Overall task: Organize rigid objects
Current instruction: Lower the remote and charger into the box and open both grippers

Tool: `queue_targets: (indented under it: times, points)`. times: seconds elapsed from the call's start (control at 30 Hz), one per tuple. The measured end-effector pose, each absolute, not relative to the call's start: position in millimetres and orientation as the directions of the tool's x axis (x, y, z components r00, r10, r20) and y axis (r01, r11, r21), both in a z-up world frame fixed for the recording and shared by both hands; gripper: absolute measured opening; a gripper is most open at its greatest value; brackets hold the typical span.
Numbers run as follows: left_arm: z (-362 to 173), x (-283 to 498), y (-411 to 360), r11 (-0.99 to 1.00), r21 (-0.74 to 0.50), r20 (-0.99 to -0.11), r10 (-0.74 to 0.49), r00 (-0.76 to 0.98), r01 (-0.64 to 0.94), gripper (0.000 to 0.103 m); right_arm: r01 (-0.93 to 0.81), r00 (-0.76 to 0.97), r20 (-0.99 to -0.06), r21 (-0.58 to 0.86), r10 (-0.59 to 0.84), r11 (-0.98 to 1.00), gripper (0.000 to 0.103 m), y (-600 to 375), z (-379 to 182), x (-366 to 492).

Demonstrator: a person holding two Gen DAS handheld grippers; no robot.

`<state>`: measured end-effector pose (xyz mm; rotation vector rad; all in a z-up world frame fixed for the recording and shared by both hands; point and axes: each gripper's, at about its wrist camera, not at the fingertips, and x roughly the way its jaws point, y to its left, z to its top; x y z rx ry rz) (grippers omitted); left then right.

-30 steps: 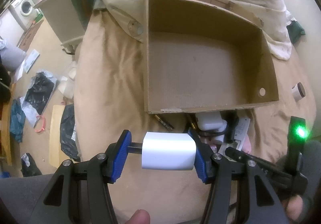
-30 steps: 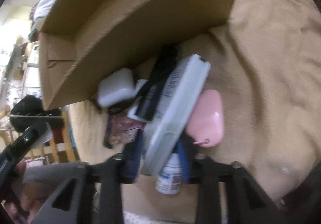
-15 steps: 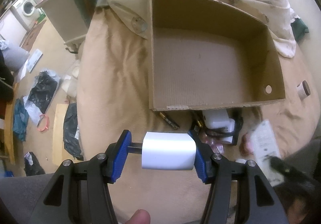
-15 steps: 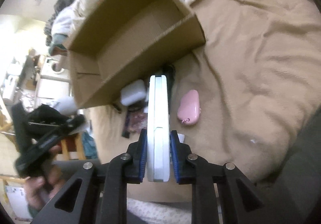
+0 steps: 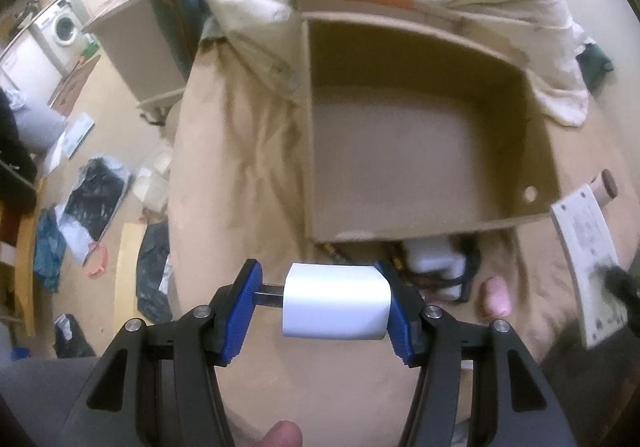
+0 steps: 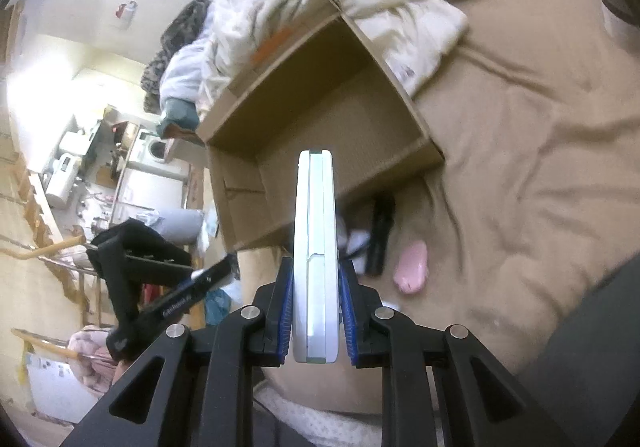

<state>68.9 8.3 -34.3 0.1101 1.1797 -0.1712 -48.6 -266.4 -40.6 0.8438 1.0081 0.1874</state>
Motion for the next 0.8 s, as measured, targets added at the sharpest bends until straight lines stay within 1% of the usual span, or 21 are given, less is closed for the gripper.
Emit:
queue_targets:
  times: [0.1,0.23,0.37,0.47,0.6,0.7,0.8]
  points:
    - [-22,75,-3,0.976,0.003,-0.918,-0.082,0.388,0.216,0.054,0.193,0.568,-0.655,0.695,0.499,0.693,0.023,-273,-28,-33]
    - [-15,91,-23,0.969,-0.021,-0.941,-0.102,0.324,0.245,0.054,0.172,0.576,-0.644,0.697,0.503,0.696,0.023,-280,-21,-5]
    - [-12,115,-49,0.959,0.002,-0.941,-0.095,0.326,0.285,0.054,0.194,0.564,-0.680,0.661,0.469,0.725,0.023,-282,-28,31]
    - [-28,134,-61,0.957,0.006,-0.946,-0.088,0.313,0.289,0.054,0.214,0.534,-0.717,0.627,0.447,0.749,0.023,-279,-44,59]
    - [-63,144,-82,0.939,0.086,-0.950,-0.023,0.310,0.333,0.054,0.238,0.485,-0.748,0.611,0.453,0.755,0.023,-272,-77,88]
    - [-84,143,-88,0.935,0.084,-0.959,-0.018,0.282,0.345,0.054,0.238,0.504,-0.729,0.632,0.463,0.737,0.023,-269,-94,94]
    - [-100,144,-88,0.933,0.117,-0.957,0.015,0.289,0.341,0.054,0.220,0.496,-0.726,0.636,0.477,0.739,0.023,-261,-106,98]
